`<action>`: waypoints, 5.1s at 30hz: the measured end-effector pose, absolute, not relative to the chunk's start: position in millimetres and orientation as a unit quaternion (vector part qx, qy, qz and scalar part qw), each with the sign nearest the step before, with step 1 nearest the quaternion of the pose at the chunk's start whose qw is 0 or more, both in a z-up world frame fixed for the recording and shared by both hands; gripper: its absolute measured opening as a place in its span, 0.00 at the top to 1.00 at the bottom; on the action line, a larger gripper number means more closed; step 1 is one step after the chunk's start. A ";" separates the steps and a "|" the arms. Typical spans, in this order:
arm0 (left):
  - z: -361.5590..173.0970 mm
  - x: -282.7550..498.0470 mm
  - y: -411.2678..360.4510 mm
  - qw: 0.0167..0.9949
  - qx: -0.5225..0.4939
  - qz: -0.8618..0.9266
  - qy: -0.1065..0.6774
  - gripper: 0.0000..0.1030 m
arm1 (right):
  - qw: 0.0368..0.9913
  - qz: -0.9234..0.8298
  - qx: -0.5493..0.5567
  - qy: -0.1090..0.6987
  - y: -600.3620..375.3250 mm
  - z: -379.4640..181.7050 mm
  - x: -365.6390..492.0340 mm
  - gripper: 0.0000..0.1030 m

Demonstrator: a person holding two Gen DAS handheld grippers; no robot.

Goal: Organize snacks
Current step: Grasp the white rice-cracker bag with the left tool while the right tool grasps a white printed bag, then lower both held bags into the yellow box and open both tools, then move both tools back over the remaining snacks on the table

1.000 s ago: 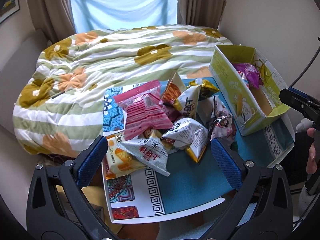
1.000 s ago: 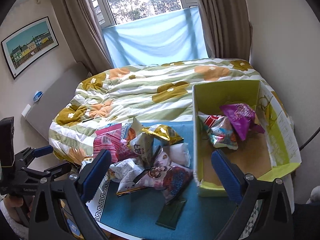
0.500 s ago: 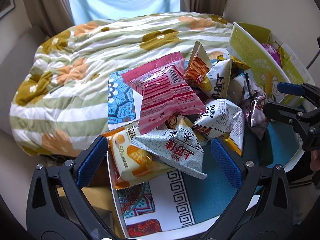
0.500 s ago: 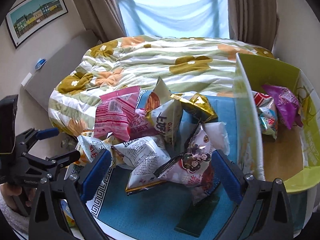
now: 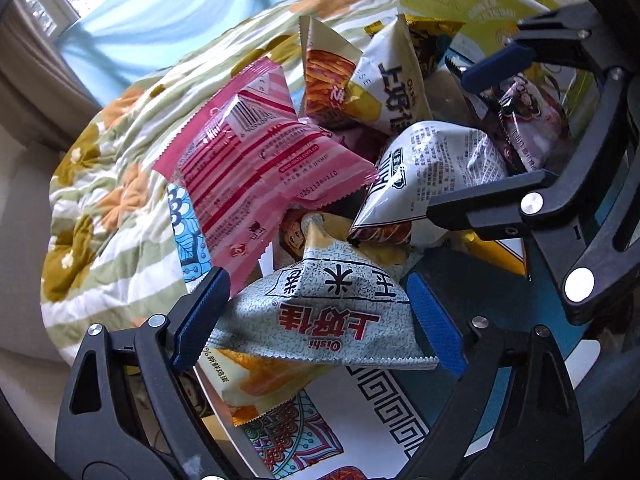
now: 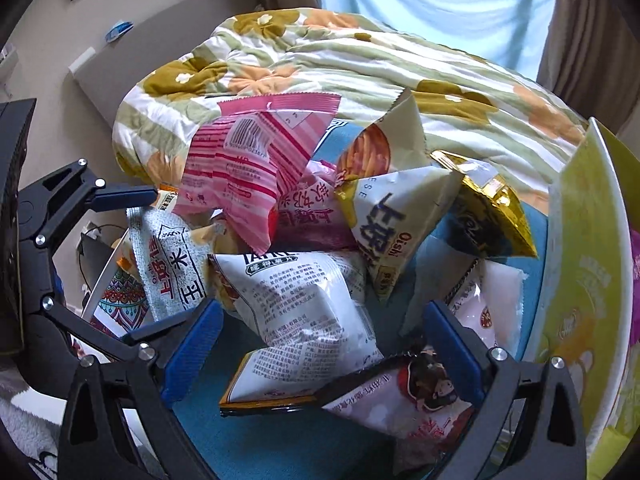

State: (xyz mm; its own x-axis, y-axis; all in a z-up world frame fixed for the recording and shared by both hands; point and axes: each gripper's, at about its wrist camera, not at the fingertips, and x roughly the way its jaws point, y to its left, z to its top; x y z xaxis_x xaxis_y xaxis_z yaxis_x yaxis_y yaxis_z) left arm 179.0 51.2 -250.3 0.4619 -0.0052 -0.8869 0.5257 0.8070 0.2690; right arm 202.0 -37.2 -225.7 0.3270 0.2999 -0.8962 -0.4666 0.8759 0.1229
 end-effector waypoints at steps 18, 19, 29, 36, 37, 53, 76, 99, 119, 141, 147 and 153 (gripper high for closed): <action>-266.4 168.0 34.5 0.791 0.286 -0.166 0.515 0.15 | 0.743 0.288 -0.129 0.590 -20.3 -267.2 213.0 0.24; -266.4 169.5 34.6 0.791 0.285 -0.163 0.517 0.15 | 0.743 0.289 -0.124 0.591 -20.7 -266.9 212.0 0.27; -275.6 170.7 32.0 0.780 0.276 -0.152 0.540 0.15 | 0.754 0.278 -0.075 0.591 -46.9 -255.6 205.0 0.43; -269.8 166.1 36.3 0.783 0.261 -0.152 0.543 0.31 | 0.761 0.279 -0.033 0.585 -68.1 -245.7 206.0 0.44; -268.0 165.9 37.2 0.785 0.258 -0.153 0.542 0.33 | 0.761 0.280 -0.029 0.585 -68.8 -243.9 205.0 0.44; -224.1 124.5 45.1 0.802 0.230 -0.161 0.527 0.44 | 0.787 0.267 0.047 0.554 -74.8 -197.5 177.4 0.44; -102.9 125.1 12.5 0.867 0.209 -0.171 0.418 0.44 | 0.863 0.226 0.112 0.438 -130.4 -70.7 143.3 0.44; -119.7 210.0 -255.7 0.856 0.147 -0.211 0.449 0.44 | 0.887 0.097 0.148 0.427 -392.4 -62.1 139.6 0.44; -137.1 194.5 -238.4 0.841 0.115 -0.161 0.503 0.03 | 0.862 0.097 0.170 0.468 -412.7 -110.4 154.4 0.44; -145.2 197.0 -195.4 0.839 0.076 -0.127 0.524 0.03 | 0.864 0.035 0.112 0.489 -380.9 -143.9 168.2 0.00; -136.5 182.1 -195.8 0.845 0.062 -0.126 0.516 0.03 | 0.864 0.052 0.119 0.487 -383.3 -133.3 148.9 0.00; -115.9 164.3 -195.5 0.861 0.059 -0.115 0.492 0.03 | 0.883 0.070 0.085 0.457 -372.4 -105.9 135.8 0.00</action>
